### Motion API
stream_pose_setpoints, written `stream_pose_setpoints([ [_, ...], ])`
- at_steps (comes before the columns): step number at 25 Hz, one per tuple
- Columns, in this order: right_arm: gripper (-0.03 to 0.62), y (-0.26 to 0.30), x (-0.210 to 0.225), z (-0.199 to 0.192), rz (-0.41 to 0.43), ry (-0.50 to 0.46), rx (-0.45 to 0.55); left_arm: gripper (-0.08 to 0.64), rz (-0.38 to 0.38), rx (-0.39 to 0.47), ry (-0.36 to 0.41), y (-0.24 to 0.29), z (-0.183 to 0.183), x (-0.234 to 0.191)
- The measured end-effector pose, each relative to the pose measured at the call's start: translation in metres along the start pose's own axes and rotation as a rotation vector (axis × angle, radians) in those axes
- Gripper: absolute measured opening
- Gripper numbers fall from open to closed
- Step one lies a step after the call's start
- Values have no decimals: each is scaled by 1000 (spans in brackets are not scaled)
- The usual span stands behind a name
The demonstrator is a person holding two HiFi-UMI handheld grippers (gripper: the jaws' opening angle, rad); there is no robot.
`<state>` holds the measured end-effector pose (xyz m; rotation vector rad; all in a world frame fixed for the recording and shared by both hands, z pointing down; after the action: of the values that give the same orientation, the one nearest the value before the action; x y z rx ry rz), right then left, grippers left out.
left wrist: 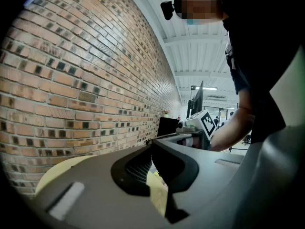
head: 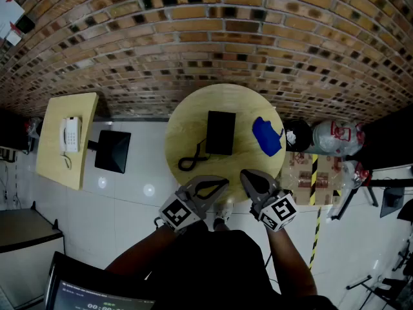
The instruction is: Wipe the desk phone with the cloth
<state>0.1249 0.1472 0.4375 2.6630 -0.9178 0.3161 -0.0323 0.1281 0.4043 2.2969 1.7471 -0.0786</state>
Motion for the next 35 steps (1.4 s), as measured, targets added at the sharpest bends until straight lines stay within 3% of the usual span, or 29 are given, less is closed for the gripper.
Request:
stream_pose_setpoints([
  [12, 22, 40, 147, -60, -148, -44, -245, -11, -41, -68, 2, 70, -20, -53],
  [18, 199, 65, 215, -92, -244, -56, -387, -11, -61, -60, 0, 80, -22, -61],
  [22, 225, 80, 258, -108, -289, -61, -483, -11, -62, -78, -27, 79, -31, -66],
  [27, 238, 97, 287, -124, -284, -12, -565, -11, -44, -86, -51, 73, -38, -76],
  [35, 238, 106, 300, -155, -280, 22, -662, -9, -39, -81, -56, 71, -40, -90],
])
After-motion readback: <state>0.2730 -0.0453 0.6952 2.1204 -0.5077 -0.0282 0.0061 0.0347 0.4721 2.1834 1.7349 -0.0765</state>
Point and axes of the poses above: the fingertips, and each gripper's own axes: y forward along the fingers, x to its right, z out of its top, the point moved 7 cm from there along -y, backward along the fingers, and after that the axes turned 2 degrees about -x, right-handed, at the moved point
